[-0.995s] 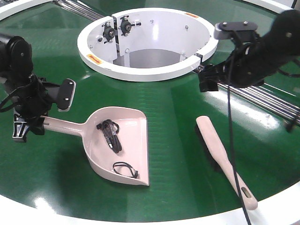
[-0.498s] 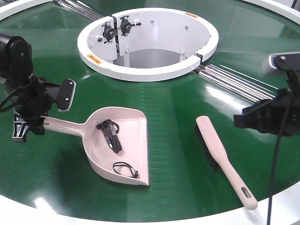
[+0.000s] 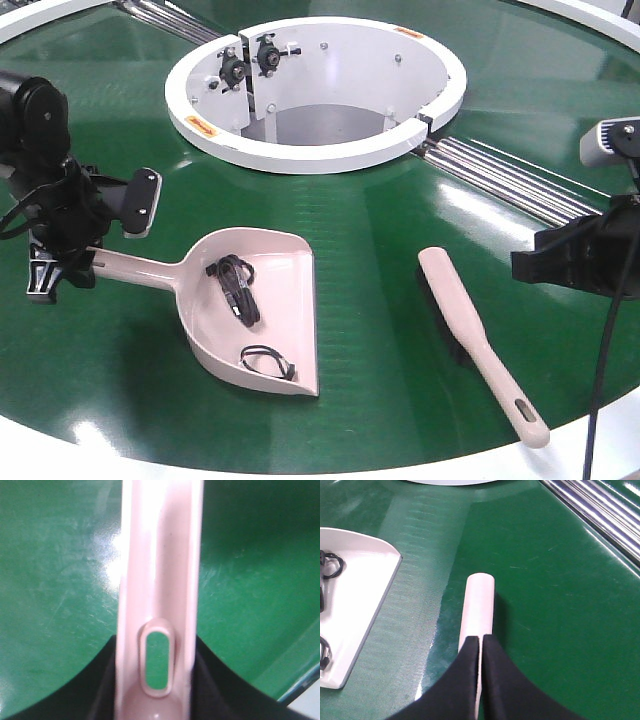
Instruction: Clean and inspect green conveyor with broom and dustpan
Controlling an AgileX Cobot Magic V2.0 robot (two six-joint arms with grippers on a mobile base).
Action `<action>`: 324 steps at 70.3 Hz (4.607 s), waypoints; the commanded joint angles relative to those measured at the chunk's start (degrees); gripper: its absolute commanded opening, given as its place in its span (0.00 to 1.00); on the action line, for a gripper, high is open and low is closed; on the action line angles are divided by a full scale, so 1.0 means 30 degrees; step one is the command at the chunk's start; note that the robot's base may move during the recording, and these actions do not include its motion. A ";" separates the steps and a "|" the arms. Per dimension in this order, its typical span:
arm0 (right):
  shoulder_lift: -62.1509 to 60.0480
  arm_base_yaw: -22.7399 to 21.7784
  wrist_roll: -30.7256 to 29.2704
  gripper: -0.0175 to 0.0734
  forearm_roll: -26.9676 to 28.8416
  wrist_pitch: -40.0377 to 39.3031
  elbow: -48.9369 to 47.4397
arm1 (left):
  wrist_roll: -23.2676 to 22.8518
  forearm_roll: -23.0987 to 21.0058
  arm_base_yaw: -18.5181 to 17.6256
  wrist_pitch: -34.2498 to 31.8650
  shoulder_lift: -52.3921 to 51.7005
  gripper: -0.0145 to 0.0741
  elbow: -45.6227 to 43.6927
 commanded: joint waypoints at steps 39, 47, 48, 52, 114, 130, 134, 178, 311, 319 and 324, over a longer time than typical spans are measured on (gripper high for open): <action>-0.0340 -0.0033 -0.0188 0.18 0.0021 -0.1484 -0.0489 | -0.0174 -0.0416 -0.0174 -0.0156 -0.0954 0.16 -0.0499; -0.0340 -0.0033 -0.0188 0.18 0.0021 -0.1443 -0.0489 | -0.0174 -0.0416 -0.0174 -0.0065 -0.0954 0.16 -0.0499; -0.0340 -0.0033 -0.0188 0.18 0.0021 -0.1443 -0.0489 | -0.0174 -0.0416 -0.0174 -0.0045 -0.0954 0.16 -0.0499; -0.0340 -0.0033 -0.0188 0.18 0.0021 -0.1422 -0.0489 | -0.0174 -0.0416 -0.0174 -0.0045 -0.0954 0.16 -0.0499; -0.0340 -0.0033 -0.0188 0.18 0.0021 -0.0991 -0.0489 | -0.0350 -0.0399 -0.0155 -0.0088 -0.0969 0.77 -0.0499; -0.0340 -0.0033 -0.0188 0.18 0.0021 -0.0858 -0.0489 | -0.0979 -0.0202 -0.0155 0.0456 -0.1775 0.81 -0.0499; -0.0340 -0.0033 -0.0188 0.18 0.0021 -0.0938 -0.0489 | -0.2089 -0.0202 -0.0155 0.0470 -0.2222 0.80 -0.0499; -0.1207 -0.0033 -0.0050 0.19 -0.0108 -0.2549 -0.0489 | -1.7843 -0.0569 -0.0155 -0.3522 -0.9243 0.15 -0.0478; -0.6798 -0.0033 -0.1170 0.19 -0.0063 -1.0814 0.9057 | -2.2740 -0.4251 0.2339 -2.1686 -2.9014 0.16 2.3872; -0.6798 -0.0033 -0.1170 0.19 -0.0063 -1.0814 0.9057 | -2.2740 -0.4251 0.3354 -2.1685 -3.0873 0.16 2.5428; -0.6798 -0.0033 -0.1170 0.19 -0.0063 -1.0814 0.9057 | -2.2740 -0.4251 0.3874 -2.1685 -3.2054 0.16 2.6446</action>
